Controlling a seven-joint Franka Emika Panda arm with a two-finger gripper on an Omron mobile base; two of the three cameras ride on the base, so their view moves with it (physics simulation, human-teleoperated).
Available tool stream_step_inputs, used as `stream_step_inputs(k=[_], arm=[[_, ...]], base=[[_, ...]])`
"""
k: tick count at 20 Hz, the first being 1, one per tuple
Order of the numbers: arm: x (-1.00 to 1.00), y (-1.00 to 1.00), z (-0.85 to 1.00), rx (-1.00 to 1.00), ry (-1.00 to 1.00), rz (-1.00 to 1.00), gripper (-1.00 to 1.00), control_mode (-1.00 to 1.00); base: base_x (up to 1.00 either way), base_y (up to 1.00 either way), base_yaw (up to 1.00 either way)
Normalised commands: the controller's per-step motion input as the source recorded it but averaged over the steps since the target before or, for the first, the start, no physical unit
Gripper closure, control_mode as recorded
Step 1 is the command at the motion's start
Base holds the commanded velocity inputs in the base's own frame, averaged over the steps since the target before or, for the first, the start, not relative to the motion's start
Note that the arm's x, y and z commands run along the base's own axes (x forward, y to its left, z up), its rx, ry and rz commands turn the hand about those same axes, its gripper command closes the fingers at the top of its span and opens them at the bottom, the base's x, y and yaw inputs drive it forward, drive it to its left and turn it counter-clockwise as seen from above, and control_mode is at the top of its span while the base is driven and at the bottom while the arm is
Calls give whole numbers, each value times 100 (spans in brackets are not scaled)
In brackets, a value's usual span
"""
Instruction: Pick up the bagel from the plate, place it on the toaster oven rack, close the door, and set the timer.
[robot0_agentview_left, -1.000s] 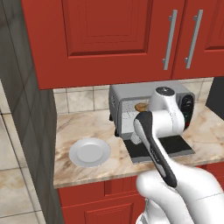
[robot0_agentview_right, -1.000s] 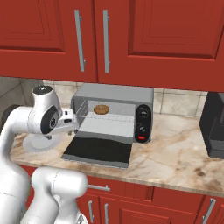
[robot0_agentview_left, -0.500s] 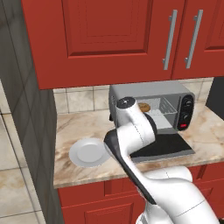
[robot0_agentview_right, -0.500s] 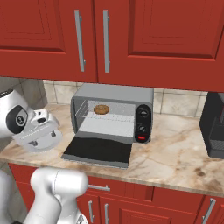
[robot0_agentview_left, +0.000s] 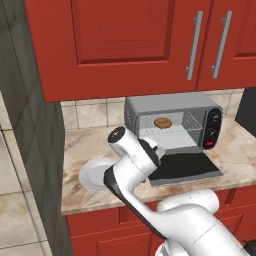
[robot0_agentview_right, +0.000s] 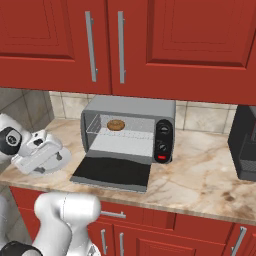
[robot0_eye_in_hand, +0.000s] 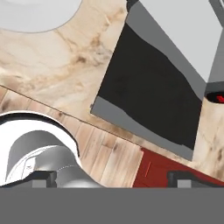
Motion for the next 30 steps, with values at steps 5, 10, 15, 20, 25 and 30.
stream_step_inputs(k=[5, 10, 15, 20, 25, 30], arm=[[30, 0, -33, -11, 0, -8, -100, -100], [27, 0, -27, -7, -1, -6, -100, -100], [23, -8, -30, -7, -1, -7, -100, -100], [15, -17, -26, -7, 0, -9, -100, -100], [8, -17, -23, -7, 0, -9, -100, -100], [13, -9, -17, -6, -1, -7, -100, -100]], base=[[0, 0, 0], [0, 0, 0], [0, 0, 0], [0, 0, 0], [0, 0, 0], [0, 0, 0]])
